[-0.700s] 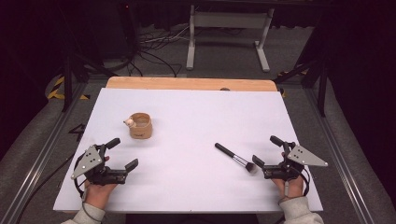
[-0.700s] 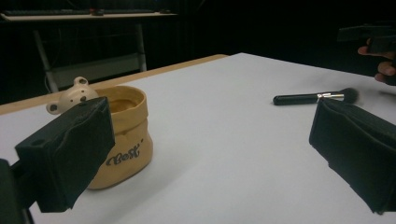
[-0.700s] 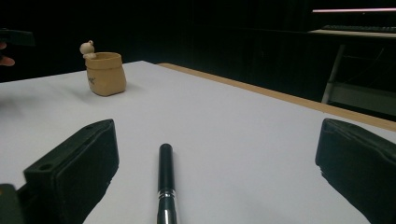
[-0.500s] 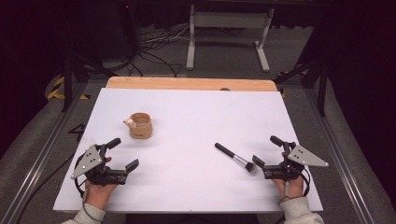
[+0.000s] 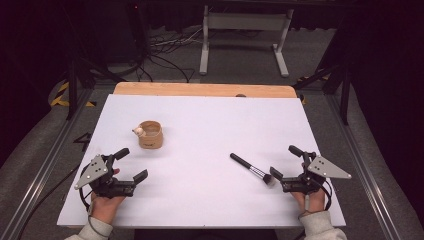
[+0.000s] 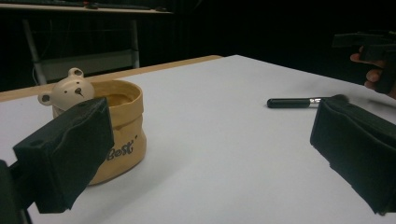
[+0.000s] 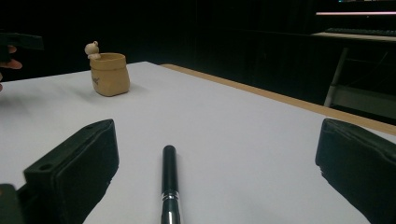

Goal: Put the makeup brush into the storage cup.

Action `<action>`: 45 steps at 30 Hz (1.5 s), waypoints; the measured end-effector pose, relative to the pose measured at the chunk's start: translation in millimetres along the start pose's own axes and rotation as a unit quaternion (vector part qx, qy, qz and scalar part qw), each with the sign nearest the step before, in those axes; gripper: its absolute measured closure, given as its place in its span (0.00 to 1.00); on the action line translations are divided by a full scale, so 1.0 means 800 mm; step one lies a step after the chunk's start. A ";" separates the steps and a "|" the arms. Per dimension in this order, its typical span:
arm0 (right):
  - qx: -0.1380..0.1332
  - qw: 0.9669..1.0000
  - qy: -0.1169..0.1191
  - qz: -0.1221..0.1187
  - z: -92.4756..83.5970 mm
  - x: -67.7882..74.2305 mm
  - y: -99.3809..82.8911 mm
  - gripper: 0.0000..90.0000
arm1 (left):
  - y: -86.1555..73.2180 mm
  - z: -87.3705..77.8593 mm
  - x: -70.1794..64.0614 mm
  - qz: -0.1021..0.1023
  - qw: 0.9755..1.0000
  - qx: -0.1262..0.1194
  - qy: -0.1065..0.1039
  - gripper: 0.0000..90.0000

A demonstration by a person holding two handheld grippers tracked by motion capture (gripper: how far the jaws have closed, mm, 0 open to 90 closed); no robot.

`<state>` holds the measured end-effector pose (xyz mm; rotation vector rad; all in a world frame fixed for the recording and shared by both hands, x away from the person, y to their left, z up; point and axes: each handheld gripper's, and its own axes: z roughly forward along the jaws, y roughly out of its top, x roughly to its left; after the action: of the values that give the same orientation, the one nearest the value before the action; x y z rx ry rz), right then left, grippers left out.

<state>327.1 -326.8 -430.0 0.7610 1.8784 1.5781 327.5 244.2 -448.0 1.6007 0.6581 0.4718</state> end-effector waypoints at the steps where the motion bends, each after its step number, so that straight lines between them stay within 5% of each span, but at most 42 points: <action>1: 0.000 1.000 0.000 0.000 0.000 0.000 0.000 0.00 | 0.000 0.000 0.000 0.000 1.000 0.000 0.000 0.00; 22: 0.009 0.999 0.046 -0.020 0.035 0.010 0.045 0.00 | 0.002 -0.004 -0.001 -0.003 1.000 0.000 0.005 0.00; 31: 0.010 0.995 0.088 -0.048 0.051 0.015 0.063 0.00 | 0.003 -0.006 -0.001 -0.003 1.000 -0.006 0.005 0.00; 36: 0.024 0.996 0.076 -0.048 0.051 0.017 0.073 0.00 | 0.004 -0.006 -0.002 -0.001 1.000 -0.009 0.005 0.00; 45: 0.075 0.992 0.094 -0.036 0.062 0.011 0.092 0.04 | 0.006 -0.004 -0.002 0.005 1.000 -0.009 0.001 0.00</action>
<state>362.5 -276.9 -365.0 0.6175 2.1543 1.5224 325.0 245.5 -442.5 1.5863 0.6463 0.4862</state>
